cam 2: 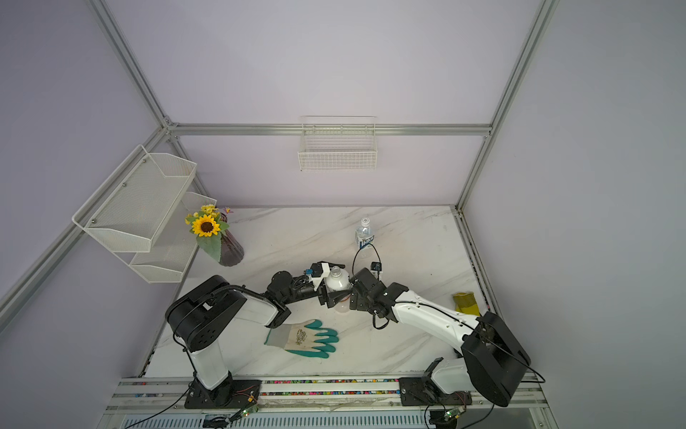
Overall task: Screw on the bottle caps
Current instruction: Place the plastic bottle at the center of the board, then pick up the plastic bottle at the center of the board.
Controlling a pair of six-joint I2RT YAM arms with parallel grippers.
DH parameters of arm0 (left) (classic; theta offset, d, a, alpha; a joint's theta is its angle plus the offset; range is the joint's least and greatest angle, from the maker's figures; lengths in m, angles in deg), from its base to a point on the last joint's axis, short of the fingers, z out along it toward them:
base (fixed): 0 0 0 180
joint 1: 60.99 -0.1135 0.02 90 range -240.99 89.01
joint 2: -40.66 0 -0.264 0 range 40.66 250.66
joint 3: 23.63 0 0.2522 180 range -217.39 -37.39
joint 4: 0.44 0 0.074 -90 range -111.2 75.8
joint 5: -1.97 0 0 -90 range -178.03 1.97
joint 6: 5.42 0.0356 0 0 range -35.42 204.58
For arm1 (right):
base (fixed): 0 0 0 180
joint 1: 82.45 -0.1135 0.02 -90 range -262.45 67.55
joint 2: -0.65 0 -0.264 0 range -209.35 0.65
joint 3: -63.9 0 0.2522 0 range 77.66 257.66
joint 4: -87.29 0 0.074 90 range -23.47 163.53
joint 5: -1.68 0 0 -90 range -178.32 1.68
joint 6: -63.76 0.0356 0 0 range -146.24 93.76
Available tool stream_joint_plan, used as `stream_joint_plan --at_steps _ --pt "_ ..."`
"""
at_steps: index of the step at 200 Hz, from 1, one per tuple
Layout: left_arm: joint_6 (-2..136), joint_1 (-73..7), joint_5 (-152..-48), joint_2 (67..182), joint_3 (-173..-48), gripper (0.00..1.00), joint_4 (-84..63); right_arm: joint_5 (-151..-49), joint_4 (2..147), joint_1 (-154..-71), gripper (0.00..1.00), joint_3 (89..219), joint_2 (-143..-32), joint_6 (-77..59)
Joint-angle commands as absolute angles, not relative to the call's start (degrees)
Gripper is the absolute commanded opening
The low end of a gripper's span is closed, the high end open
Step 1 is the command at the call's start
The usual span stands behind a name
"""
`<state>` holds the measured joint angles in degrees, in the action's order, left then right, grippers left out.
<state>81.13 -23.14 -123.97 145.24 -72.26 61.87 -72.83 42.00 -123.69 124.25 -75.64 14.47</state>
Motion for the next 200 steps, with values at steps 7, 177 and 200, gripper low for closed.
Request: stream_joint_plan --at_steps 7,177,200 --pt "79.97 -23.55 -123.67 145.44 -72.23 0.90 66.44 -76.23 39.35 -121.11 0.97 126.21 -71.55 8.70" --pt "75.64 -25.22 -126.06 144.80 -68.53 0.98 71.86 -79.96 33.93 -116.14 0.97 130.76 -74.79 1.65" --pt "76.40 -25.22 -126.16 144.06 -67.92 0.95 71.84 -81.48 32.87 -115.27 0.97 132.50 -77.74 0.47"
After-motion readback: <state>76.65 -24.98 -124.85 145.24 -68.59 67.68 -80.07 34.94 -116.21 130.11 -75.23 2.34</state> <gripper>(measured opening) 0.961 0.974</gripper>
